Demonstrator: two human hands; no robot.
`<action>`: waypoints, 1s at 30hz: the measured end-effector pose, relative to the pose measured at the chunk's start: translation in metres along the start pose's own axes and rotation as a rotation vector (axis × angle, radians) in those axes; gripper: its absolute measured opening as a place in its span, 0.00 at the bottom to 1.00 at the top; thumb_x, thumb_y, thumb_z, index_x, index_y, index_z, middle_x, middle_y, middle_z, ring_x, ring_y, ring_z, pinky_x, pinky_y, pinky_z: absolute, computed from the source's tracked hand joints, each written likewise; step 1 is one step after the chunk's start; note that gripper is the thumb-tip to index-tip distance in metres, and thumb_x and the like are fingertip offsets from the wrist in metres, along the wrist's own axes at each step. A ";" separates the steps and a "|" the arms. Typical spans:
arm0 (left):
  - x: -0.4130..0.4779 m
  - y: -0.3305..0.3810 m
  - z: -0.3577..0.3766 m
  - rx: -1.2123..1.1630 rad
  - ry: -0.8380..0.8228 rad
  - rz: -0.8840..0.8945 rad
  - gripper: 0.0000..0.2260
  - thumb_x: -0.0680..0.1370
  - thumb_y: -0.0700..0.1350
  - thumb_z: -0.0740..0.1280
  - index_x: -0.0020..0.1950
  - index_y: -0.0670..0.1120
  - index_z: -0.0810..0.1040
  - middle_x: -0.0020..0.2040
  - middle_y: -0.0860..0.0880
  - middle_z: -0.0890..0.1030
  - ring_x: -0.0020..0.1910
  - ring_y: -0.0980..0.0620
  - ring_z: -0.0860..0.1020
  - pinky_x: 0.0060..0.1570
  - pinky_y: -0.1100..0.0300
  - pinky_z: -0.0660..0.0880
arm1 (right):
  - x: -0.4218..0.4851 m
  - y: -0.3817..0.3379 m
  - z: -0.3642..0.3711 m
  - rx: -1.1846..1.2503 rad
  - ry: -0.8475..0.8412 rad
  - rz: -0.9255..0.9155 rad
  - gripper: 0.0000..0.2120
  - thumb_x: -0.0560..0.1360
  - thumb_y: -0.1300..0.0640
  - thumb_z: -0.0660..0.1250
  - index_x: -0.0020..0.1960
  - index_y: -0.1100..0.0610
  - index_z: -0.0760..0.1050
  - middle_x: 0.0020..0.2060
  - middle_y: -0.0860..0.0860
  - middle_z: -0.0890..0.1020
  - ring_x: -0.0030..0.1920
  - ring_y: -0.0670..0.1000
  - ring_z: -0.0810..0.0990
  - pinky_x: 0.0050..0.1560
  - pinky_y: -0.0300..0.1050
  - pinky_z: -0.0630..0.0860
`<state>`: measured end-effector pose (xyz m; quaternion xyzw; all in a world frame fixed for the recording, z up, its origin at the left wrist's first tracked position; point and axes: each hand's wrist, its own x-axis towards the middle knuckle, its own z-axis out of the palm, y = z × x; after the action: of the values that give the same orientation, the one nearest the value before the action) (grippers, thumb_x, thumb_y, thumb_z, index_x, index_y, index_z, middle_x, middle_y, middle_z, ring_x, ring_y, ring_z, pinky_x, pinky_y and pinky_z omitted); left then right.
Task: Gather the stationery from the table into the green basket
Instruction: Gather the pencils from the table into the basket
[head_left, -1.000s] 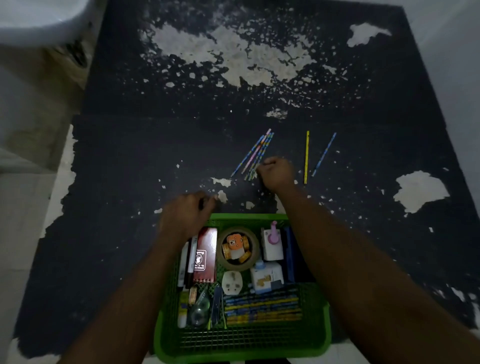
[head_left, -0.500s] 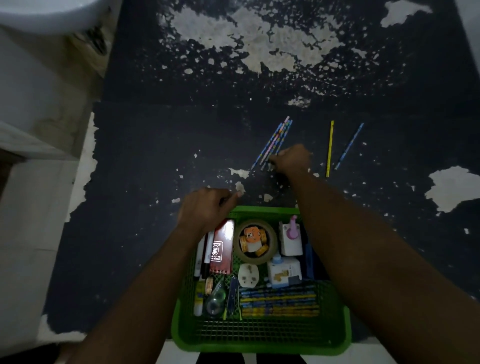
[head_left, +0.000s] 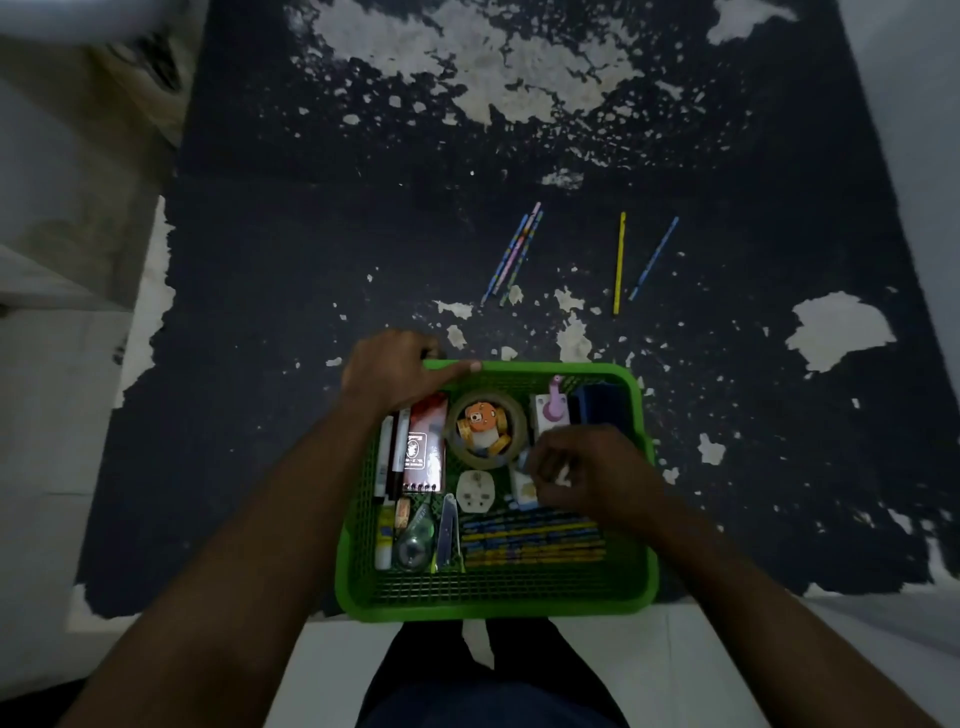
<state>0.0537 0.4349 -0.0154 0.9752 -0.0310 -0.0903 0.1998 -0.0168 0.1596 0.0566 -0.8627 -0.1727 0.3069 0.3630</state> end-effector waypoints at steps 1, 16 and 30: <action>0.001 -0.001 0.001 -0.001 -0.002 -0.005 0.35 0.66 0.83 0.53 0.34 0.51 0.76 0.29 0.54 0.77 0.31 0.54 0.77 0.41 0.56 0.78 | -0.008 0.003 0.009 -0.158 -0.118 0.062 0.06 0.70 0.55 0.74 0.47 0.50 0.83 0.41 0.46 0.85 0.42 0.44 0.83 0.44 0.41 0.80; 0.001 -0.001 0.002 0.048 0.006 -0.037 0.38 0.65 0.84 0.52 0.34 0.51 0.78 0.28 0.52 0.76 0.30 0.52 0.77 0.41 0.56 0.79 | 0.008 -0.019 0.034 -0.744 -0.330 0.249 0.14 0.76 0.49 0.69 0.54 0.59 0.77 0.53 0.55 0.80 0.53 0.56 0.80 0.48 0.47 0.75; 0.007 -0.007 0.010 0.089 -0.006 -0.011 0.38 0.67 0.84 0.51 0.41 0.52 0.80 0.32 0.53 0.80 0.33 0.53 0.80 0.41 0.56 0.81 | 0.233 0.016 -0.060 0.079 0.561 0.475 0.10 0.72 0.54 0.73 0.49 0.58 0.77 0.52 0.58 0.83 0.55 0.57 0.81 0.54 0.45 0.75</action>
<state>0.0584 0.4373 -0.0286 0.9830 -0.0300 -0.0929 0.1557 0.1992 0.2392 -0.0162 -0.9146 0.1507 0.1404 0.3480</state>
